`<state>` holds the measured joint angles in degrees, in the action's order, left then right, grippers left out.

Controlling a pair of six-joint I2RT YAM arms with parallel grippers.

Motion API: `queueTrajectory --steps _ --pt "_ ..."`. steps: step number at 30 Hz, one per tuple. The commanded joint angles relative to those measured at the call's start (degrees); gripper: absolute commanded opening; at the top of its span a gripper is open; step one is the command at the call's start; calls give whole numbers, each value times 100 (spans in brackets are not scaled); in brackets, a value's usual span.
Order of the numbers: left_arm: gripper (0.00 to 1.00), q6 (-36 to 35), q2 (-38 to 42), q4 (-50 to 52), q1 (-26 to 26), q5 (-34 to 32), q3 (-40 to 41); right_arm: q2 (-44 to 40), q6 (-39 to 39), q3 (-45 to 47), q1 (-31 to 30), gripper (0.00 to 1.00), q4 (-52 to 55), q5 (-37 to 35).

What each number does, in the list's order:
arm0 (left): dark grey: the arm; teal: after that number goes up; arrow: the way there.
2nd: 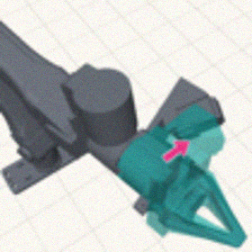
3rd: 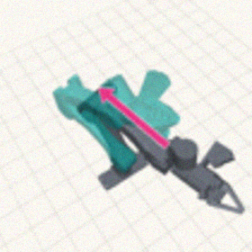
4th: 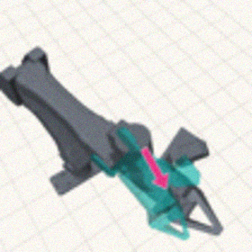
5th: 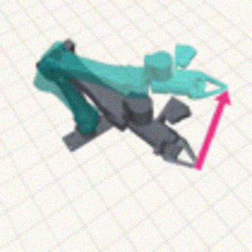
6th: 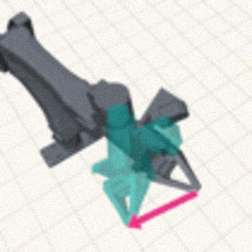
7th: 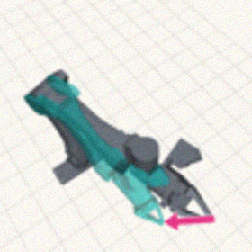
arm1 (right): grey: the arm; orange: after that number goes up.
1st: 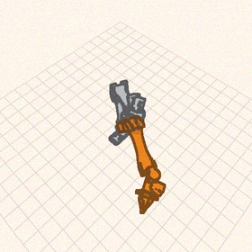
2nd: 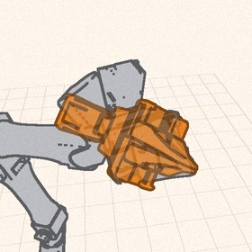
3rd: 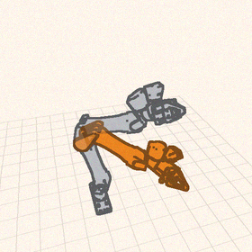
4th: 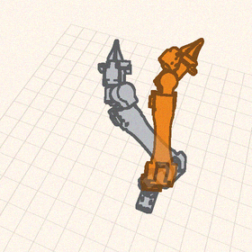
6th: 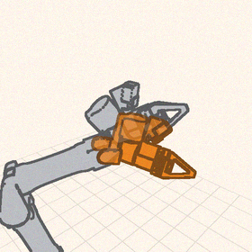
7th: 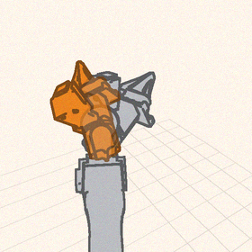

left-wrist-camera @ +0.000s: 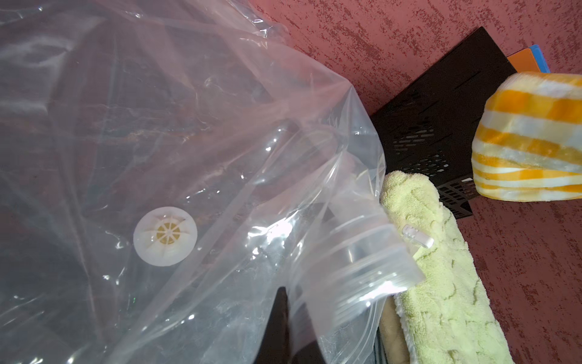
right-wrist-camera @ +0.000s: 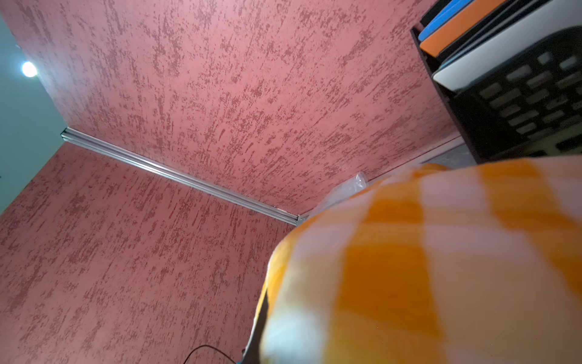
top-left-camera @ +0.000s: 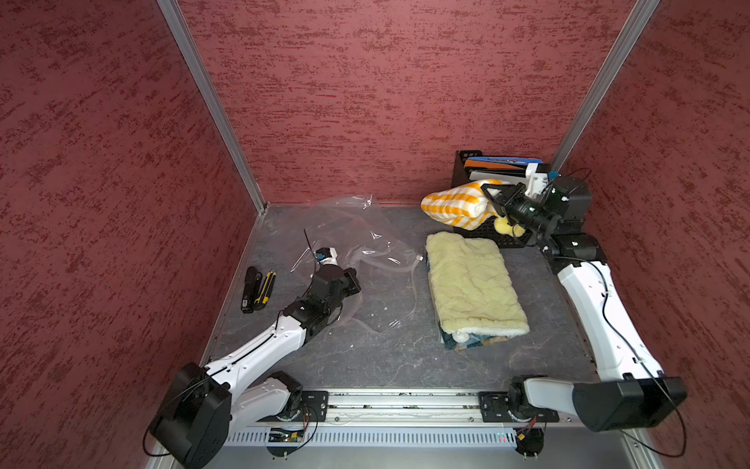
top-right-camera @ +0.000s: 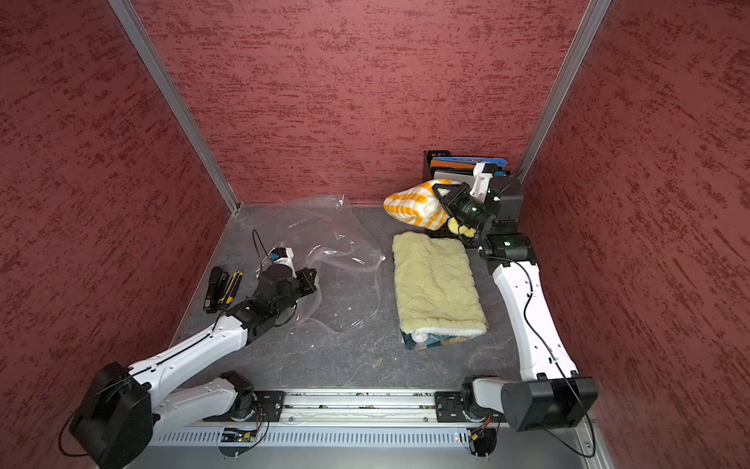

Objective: Take the blanket out of the vacuum bag
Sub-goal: Place the blanket at the center of the board.

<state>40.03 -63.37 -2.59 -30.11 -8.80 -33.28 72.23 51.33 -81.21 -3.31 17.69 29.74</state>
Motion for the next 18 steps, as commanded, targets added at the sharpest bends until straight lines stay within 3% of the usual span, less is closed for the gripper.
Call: queueTrajectory --steps 1,9,16,18 --pt "0 -75 127 -76 40 58 22 -647 -590 588 14 0 459 -73" --pt "0 108 275 -84 17 183 350 -2443 -956 3536 -38 0 1095 -149" --pt "0 115 360 13 -106 70 232 -3035 -949 3782 -362 1 1986 -4" --pt "0 119 360 15 -134 37 225 -3128 -901 3839 -389 7 2178 69"
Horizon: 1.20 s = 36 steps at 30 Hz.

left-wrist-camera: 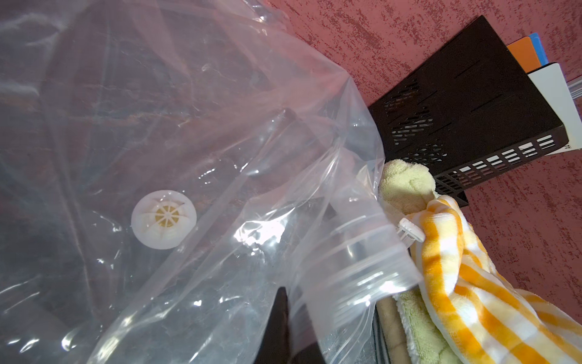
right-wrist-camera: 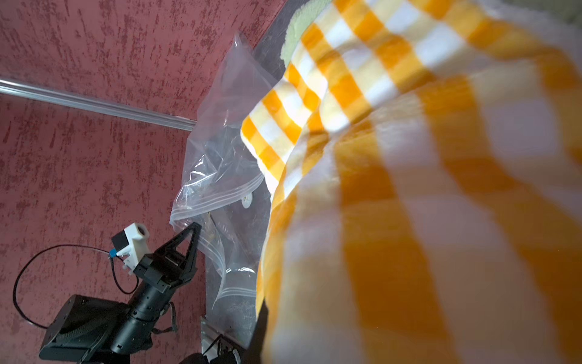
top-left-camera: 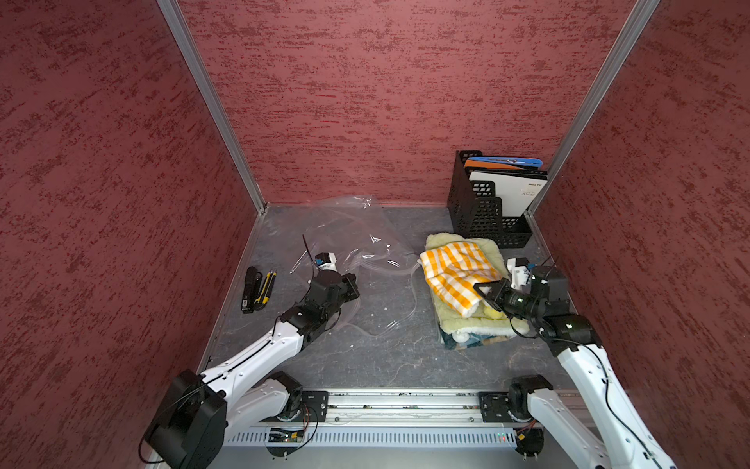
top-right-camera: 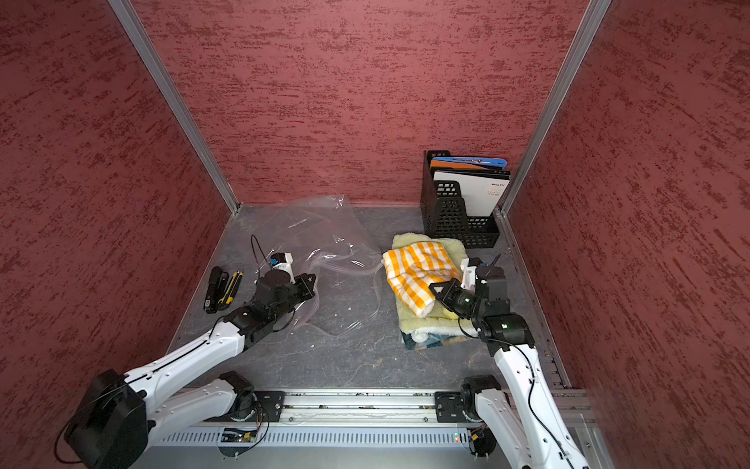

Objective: Take the blanket out of the vacuum bag
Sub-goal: Place the blanket at the center of the board.

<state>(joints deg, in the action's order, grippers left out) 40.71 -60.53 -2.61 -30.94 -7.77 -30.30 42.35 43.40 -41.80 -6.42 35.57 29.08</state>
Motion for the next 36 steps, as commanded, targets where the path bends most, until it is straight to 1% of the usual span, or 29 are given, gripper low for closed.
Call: queueTrajectory --steps 1,2,3,4,5,9,13,15,17,19,25,28,29,30,32,36 --pt "0 59 73 19 -59 -65 -70 -184 -104 -75 -96 20 466 152" --pt "0 63 64 24 -63 -69 -71 -228 -86 -98 -105 30 640 86" --pt "0 61 64 51 -78 -67 -75 -271 -90 -129 -104 36 799 49" --pt "0 61 68 90 -79 -65 -82 -331 -107 -187 -106 46 1019 -29" --pt "0 52 89 125 -83 -71 -85 -389 -137 -263 -106 53 1293 -178" --pt "0 11 212 231 -81 -165 -54 -748 -157 -601 -106 53 1915 -707" --pt "0 -51 386 470 -53 -327 -14 -777 -276 -1211 -138 46 2276 -900" --pt "0 -47 493 506 -20 -372 72 -641 -437 -1382 -182 42 2220 -1057" --pt "0 -29 592 524 37 -374 180 -264 -599 -1538 -201 40 1894 -1170" --pt "0 38 658 555 61 -374 258 281 -750 -1609 -202 39 1303 -1338" --pt "0 79 810 755 79 -330 291 2729 -1409 -2041 -202 37 -358 -2203" --pt "0 18 899 854 109 -386 306 3723 -1491 -2082 -202 37 -1078 -2755" --pt "0 9 915 858 138 -396 314 3994 -1488 -2128 -201 37 -1166 -2809" --pt "0 -9 920 880 169 -383 321 4252 -1547 -2163 -222 38 -1249 -2773" --pt "0 -54 937 938 234 -392 315 4476 -1652 -2118 -257 41 -1353 -3039" --pt "0 -81 913 950 399 -298 365 4357 -2006 -2160 -217 60 -1186 -3689"
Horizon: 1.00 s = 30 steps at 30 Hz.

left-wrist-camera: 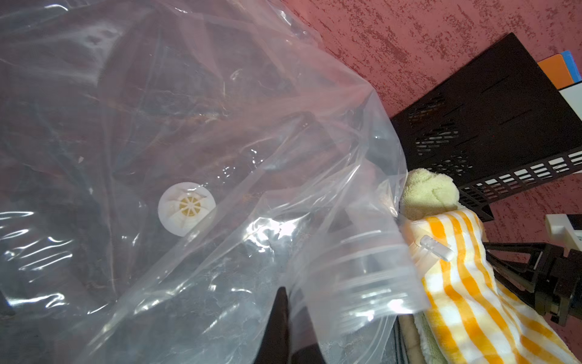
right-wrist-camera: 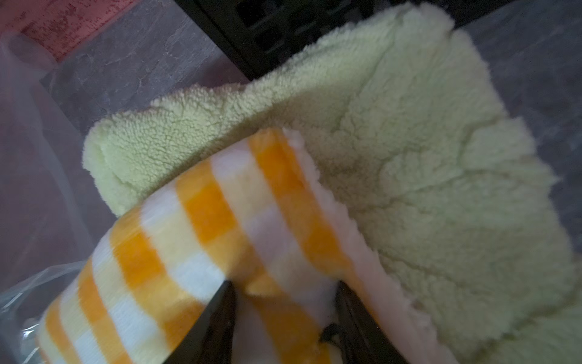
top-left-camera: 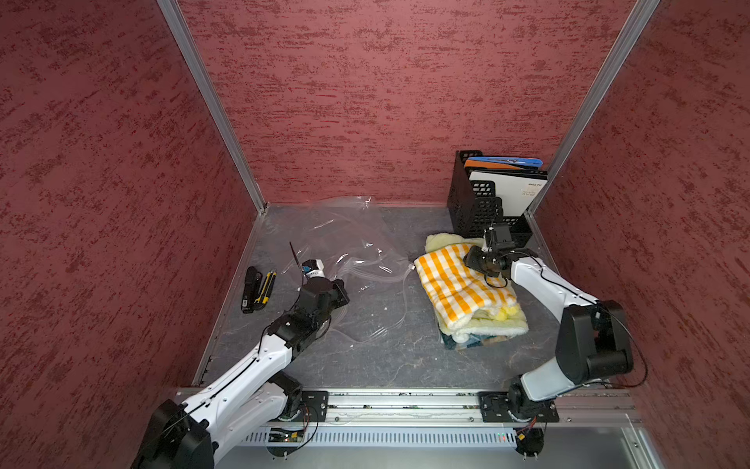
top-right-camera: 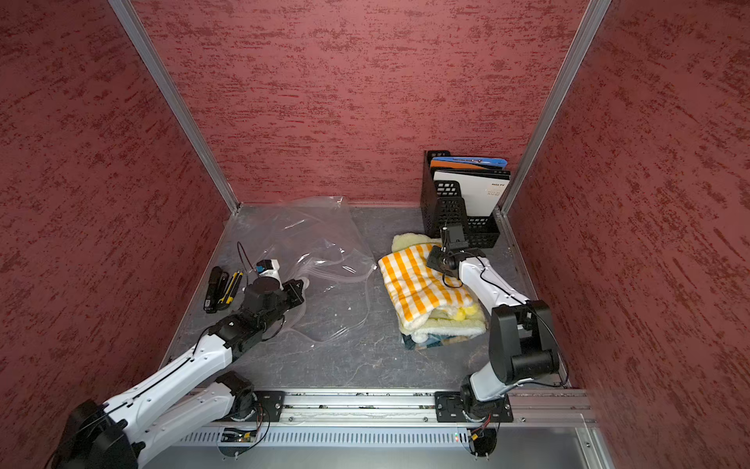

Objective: Take the blanket out of the vacuum bag
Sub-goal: Place the blanket at the center of the board.

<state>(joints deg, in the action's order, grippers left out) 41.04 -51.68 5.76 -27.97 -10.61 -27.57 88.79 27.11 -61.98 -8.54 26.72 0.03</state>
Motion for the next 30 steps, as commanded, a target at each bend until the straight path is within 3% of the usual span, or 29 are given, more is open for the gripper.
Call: queueTrajectory --steps 1,3,8,12,15,23,26,28,30 --pt "0 -105 0 74 131 19 111 -402 -426 -103 29 65 -347 -821" --pt "0 -105 -78 22 176 81 114 -589 -459 29 161 73 -483 -733" --pt "0 -188 -343 24 247 206 -27 -782 -600 -71 735 78 -524 -89" --pt "0 -210 -442 -21 309 285 -57 -179 -723 -403 898 74 -462 735" --pt "0 -221 -431 -19 339 310 -62 -61 -661 -211 915 76 -832 751" --pt "0 -201 -556 -123 374 434 -75 314 -661 114 862 68 -1271 1971" --pt "0 -192 -662 -176 374 465 -97 325 -713 226 693 66 -1218 1974" --pt "0 -187 -724 -221 378 502 -116 311 -749 236 616 60 -1184 2036" --pt "0 -208 -769 -228 380 537 -167 216 -755 309 572 47 -1252 2028"
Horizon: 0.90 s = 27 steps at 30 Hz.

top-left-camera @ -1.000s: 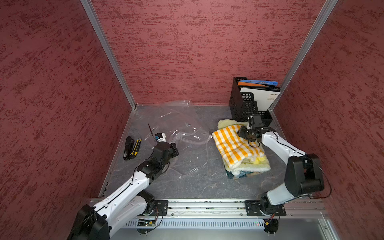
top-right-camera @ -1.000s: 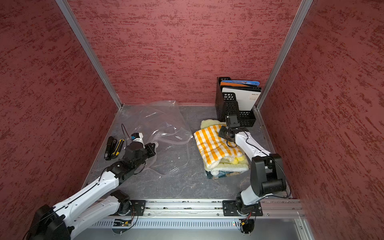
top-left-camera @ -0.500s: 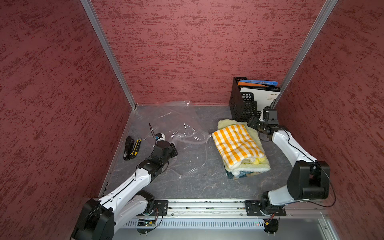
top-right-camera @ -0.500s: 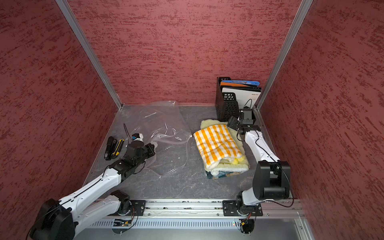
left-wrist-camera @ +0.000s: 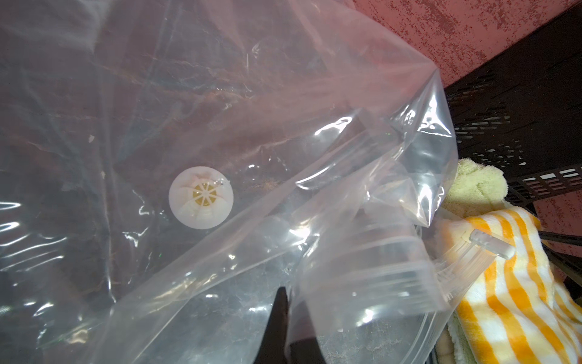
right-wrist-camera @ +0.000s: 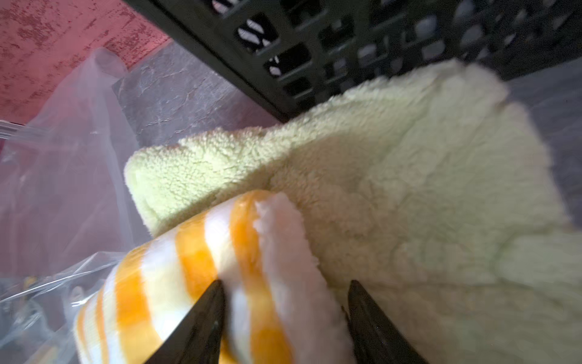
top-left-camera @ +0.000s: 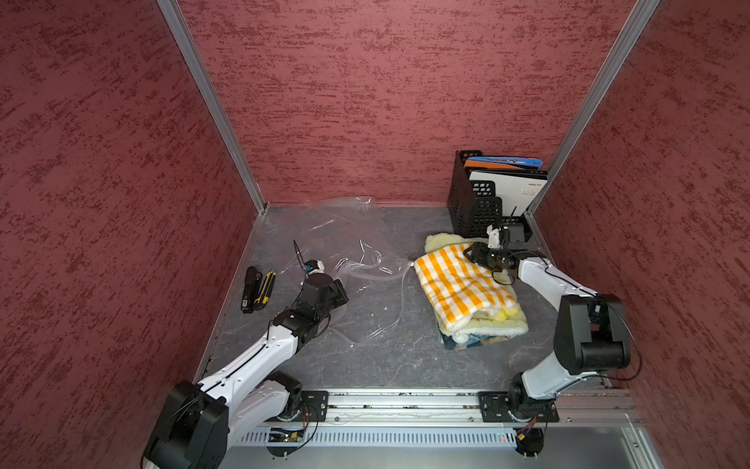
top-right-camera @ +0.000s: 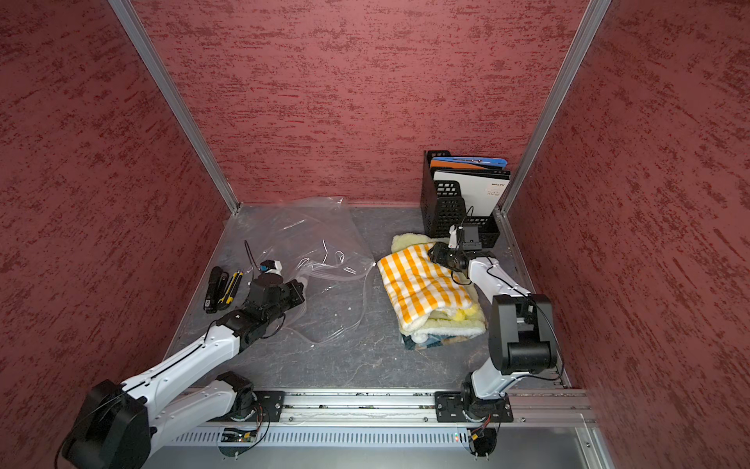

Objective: Take the blanket out of the vacuum bag
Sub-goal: Place the blanket at the center of the board.

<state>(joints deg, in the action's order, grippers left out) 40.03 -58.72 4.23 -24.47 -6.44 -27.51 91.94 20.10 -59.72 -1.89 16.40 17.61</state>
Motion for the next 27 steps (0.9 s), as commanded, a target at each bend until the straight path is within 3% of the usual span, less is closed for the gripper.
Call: queueTrajectory --steps 1,2,6,15,20,23,27 --pt "0 -113 -72 -64 35 125 -189 -109 -56 81 -92 38 -210 331" --pt "0 -126 -70 -47 38 134 -207 -97 -49 31 -100 27 -146 404" --pt "0 -173 -16 -30 39 156 -217 -204 19 96 -103 0 -237 522" --pt "0 -215 137 35 65 209 -240 -1578 344 301 -110 0 -312 195" --pt "0 -188 181 7 73 246 -245 -2108 381 460 -101 0 -310 -415" --pt "0 -180 203 -13 67 260 -233 -2149 389 499 -56 0 -379 -670" --pt "0 -156 212 -34 66 284 -244 -1588 464 363 -22 0 -395 -504"
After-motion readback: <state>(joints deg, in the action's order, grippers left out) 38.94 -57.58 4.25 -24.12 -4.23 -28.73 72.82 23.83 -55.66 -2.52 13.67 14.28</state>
